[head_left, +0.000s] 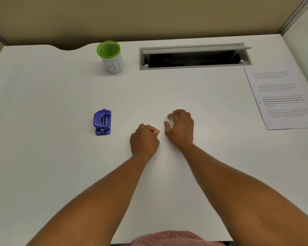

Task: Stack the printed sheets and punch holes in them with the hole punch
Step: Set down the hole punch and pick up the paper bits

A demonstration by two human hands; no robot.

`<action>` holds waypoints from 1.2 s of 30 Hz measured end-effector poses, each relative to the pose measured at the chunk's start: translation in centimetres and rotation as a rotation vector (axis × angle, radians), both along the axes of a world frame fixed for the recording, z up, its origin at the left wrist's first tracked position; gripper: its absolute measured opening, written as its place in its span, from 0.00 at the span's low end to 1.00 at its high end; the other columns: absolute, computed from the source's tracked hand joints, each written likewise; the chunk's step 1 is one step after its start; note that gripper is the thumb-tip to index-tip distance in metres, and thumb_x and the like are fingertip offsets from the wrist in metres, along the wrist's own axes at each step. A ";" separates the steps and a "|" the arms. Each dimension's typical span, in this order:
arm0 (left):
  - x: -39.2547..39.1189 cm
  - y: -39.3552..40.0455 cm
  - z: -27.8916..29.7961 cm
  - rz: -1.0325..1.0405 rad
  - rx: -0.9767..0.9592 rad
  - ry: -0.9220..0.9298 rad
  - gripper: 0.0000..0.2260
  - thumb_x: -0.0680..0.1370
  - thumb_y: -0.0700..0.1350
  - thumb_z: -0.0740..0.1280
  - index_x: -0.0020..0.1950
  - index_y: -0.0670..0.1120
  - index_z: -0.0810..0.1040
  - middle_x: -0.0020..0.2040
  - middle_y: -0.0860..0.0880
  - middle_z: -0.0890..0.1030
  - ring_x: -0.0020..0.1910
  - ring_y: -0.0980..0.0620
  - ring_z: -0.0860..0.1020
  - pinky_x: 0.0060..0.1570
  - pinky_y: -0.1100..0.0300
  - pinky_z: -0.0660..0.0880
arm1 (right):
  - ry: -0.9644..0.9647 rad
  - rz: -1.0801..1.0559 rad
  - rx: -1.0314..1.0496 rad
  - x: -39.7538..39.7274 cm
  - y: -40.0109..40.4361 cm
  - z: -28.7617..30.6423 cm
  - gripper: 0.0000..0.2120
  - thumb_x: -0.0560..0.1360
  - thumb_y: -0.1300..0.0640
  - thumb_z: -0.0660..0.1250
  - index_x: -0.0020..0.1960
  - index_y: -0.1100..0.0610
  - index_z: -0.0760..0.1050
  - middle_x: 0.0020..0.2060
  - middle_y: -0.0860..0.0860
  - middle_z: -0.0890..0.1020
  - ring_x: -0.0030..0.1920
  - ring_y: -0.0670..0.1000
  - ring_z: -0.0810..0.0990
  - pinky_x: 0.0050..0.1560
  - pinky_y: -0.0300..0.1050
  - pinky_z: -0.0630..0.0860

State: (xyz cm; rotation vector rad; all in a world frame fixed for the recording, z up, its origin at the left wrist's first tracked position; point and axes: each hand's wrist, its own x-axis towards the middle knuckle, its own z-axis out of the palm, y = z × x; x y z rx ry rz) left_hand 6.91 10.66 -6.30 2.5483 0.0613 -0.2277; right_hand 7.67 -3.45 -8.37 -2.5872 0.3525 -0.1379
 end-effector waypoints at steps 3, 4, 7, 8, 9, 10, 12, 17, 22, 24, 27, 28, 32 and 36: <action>0.5 0.6 -0.3 0.014 -0.020 0.013 0.05 0.79 0.46 0.66 0.44 0.52 0.79 0.51 0.50 0.79 0.44 0.49 0.79 0.44 0.56 0.76 | 0.074 0.044 0.089 1.4 0.7 0.5 0.13 0.76 0.51 0.67 0.58 0.54 0.80 0.55 0.50 0.76 0.60 0.52 0.70 0.57 0.46 0.70; 0.7 0.9 -0.5 0.027 -0.036 0.014 0.05 0.79 0.46 0.65 0.46 0.51 0.80 0.51 0.50 0.79 0.43 0.50 0.78 0.42 0.58 0.75 | 0.102 0.047 0.133 1.8 0.9 0.6 0.13 0.76 0.51 0.67 0.58 0.53 0.80 0.55 0.49 0.76 0.59 0.51 0.70 0.55 0.46 0.71; 1.4 1.8 -0.6 0.047 -0.077 0.019 0.04 0.80 0.47 0.66 0.47 0.52 0.80 0.51 0.50 0.78 0.43 0.51 0.78 0.40 0.60 0.73 | 0.154 0.047 0.200 2.8 1.3 0.6 0.13 0.77 0.51 0.66 0.60 0.51 0.80 0.55 0.48 0.75 0.60 0.49 0.71 0.53 0.45 0.72; 1.5 2.1 -0.7 0.046 -0.082 0.018 0.04 0.80 0.47 0.66 0.46 0.52 0.80 0.51 0.51 0.78 0.43 0.51 0.78 0.40 0.61 0.73 | 0.165 0.051 0.202 3.2 1.3 0.6 0.13 0.77 0.51 0.65 0.60 0.51 0.79 0.56 0.48 0.75 0.60 0.49 0.71 0.51 0.44 0.70; 1.7 2.3 -0.7 0.046 -0.086 0.017 0.04 0.80 0.48 0.66 0.46 0.52 0.80 0.50 0.51 0.78 0.42 0.51 0.78 0.39 0.61 0.72 | 0.173 0.059 0.198 3.7 1.3 0.7 0.13 0.78 0.52 0.65 0.61 0.50 0.79 0.56 0.49 0.75 0.60 0.49 0.71 0.51 0.43 0.69; 1.9 2.5 -0.7 0.047 -0.088 0.015 0.04 0.79 0.48 0.67 0.46 0.52 0.79 0.50 0.51 0.77 0.42 0.51 0.78 0.38 0.62 0.70 | 0.183 0.069 0.191 4.1 1.3 0.8 0.13 0.78 0.52 0.64 0.61 0.50 0.79 0.56 0.49 0.75 0.60 0.49 0.72 0.50 0.43 0.68; 2.2 2.7 -0.9 0.051 -0.094 0.013 0.03 0.80 0.48 0.67 0.47 0.52 0.79 0.50 0.51 0.77 0.42 0.51 0.78 0.38 0.63 0.70 | 0.209 0.089 0.179 4.9 1.1 1.1 0.12 0.78 0.52 0.65 0.59 0.51 0.81 0.55 0.49 0.76 0.58 0.50 0.74 0.49 0.42 0.68; 2.8 2.8 -1.0 0.048 -0.090 0.007 0.05 0.79 0.50 0.67 0.48 0.51 0.81 0.50 0.52 0.78 0.42 0.53 0.77 0.34 0.67 0.66 | 0.206 0.186 0.103 5.8 0.7 1.3 0.09 0.77 0.55 0.66 0.53 0.52 0.84 0.50 0.49 0.78 0.51 0.51 0.77 0.44 0.42 0.67; 3.3 3.0 -0.9 0.044 -0.106 -0.001 0.04 0.79 0.50 0.67 0.46 0.53 0.79 0.49 0.53 0.77 0.41 0.54 0.76 0.35 0.63 0.68 | 0.182 0.256 -0.015 5.8 0.9 1.6 0.09 0.76 0.61 0.63 0.49 0.54 0.82 0.48 0.49 0.76 0.49 0.52 0.76 0.40 0.43 0.67; 3.5 3.0 -0.9 0.042 -0.119 -0.001 0.04 0.79 0.50 0.67 0.45 0.53 0.79 0.49 0.53 0.78 0.41 0.54 0.76 0.38 0.62 0.69 | 0.201 0.279 -0.046 5.8 1.3 1.8 0.07 0.74 0.63 0.62 0.47 0.56 0.78 0.48 0.50 0.74 0.49 0.52 0.74 0.40 0.44 0.67; 4.4 3.3 -0.6 0.047 -0.150 -0.001 0.04 0.80 0.49 0.66 0.46 0.54 0.79 0.50 0.53 0.78 0.42 0.54 0.77 0.41 0.61 0.72 | 0.294 0.240 0.010 6.1 1.9 2.3 0.09 0.69 0.66 0.60 0.38 0.52 0.68 0.46 0.50 0.71 0.47 0.51 0.71 0.40 0.45 0.65; 4.9 3.5 -0.4 0.053 -0.161 -0.003 0.04 0.80 0.48 0.66 0.45 0.54 0.79 0.51 0.53 0.77 0.43 0.53 0.77 0.42 0.59 0.73 | 0.312 0.202 0.067 6.4 2.0 2.6 0.11 0.68 0.66 0.59 0.35 0.51 0.65 0.46 0.50 0.71 0.45 0.51 0.71 0.39 0.45 0.65; 8.0 4.2 1.1 0.099 -0.178 -0.029 0.06 0.79 0.48 0.66 0.42 0.57 0.77 0.49 0.55 0.75 0.42 0.54 0.76 0.39 0.60 0.71 | 0.295 0.074 0.293 8.4 3.1 3.9 0.11 0.66 0.67 0.56 0.31 0.53 0.64 0.38 0.50 0.72 0.37 0.53 0.71 0.34 0.43 0.66; 11.6 5.1 2.9 0.123 -0.218 -0.120 0.05 0.79 0.51 0.66 0.47 0.52 0.80 0.50 0.54 0.79 0.43 0.54 0.76 0.42 0.59 0.71 | 0.180 0.059 0.400 11.1 5.2 5.1 0.06 0.69 0.67 0.60 0.39 0.65 0.76 0.40 0.59 0.80 0.36 0.53 0.74 0.36 0.51 0.74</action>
